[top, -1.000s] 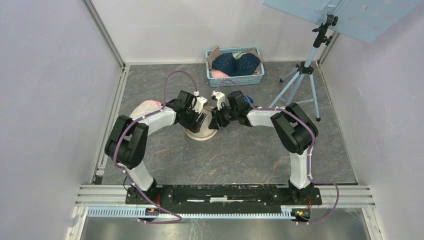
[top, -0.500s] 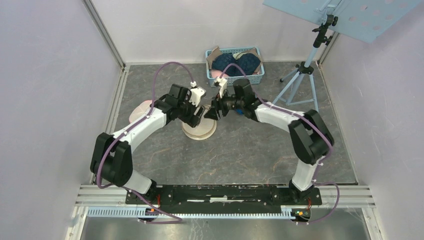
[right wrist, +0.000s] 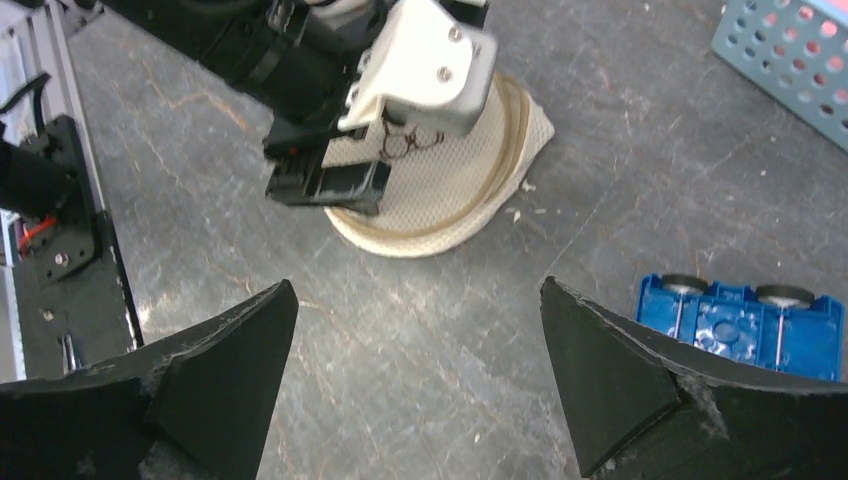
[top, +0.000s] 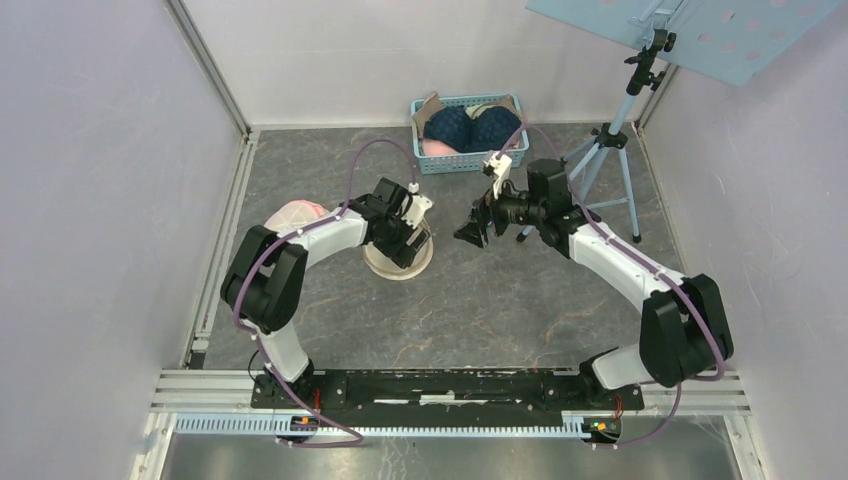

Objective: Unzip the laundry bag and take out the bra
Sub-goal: Move the laundry bag to the center of the board, then reset both arms

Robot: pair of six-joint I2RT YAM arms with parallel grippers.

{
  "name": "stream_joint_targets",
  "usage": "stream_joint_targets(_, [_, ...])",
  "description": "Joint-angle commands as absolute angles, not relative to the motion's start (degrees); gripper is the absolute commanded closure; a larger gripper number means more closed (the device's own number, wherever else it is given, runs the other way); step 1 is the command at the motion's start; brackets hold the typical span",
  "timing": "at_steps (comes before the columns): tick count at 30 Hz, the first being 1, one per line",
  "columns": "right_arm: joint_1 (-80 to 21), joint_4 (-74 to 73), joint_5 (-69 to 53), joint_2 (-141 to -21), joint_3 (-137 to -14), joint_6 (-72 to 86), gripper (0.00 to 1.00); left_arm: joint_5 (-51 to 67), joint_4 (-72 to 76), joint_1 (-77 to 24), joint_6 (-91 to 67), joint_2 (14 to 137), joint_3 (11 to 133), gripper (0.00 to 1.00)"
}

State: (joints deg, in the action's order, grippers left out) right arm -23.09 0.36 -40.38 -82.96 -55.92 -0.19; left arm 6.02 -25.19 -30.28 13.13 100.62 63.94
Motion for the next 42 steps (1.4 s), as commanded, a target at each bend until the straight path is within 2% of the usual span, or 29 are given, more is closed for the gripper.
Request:
stream_joint_targets(1, [-22.1,-3.5,-39.1,-78.9,-53.3,-5.4,0.02,3.9,-24.1,-27.4,14.2,102.3,64.8,0.14])
stream_joint_targets(8, [-21.4,-2.2,-38.1,-76.1,-49.7,-4.9,0.02,3.4,-22.5,-21.4,14.9,105.0,65.1,0.15])
stream_joint_targets(16, [-21.3,-3.4,-38.2,-76.8,-51.3,-5.0,0.02,4.1,-23.3,-19.5,16.3,104.7,69.0,0.13])
stream_joint_targets(30, [-17.1,-11.1,-36.3,-73.7,-56.6,-11.1,0.02,12.5,-31.8,-18.8,12.6,89.6,72.9,0.09])
stream_joint_targets(35, [-14.0,-14.1,-36.5,-70.8,-56.7,-13.5,0.02,18.0,-32.9,-17.5,9.1,82.2,73.0,0.00])
stream_joint_targets(42, [-6.8,-15.9,-36.4,-65.8,-54.0,-13.8,0.02,26.4,-44.3,-7.7,5.6,78.1,78.9,0.00])
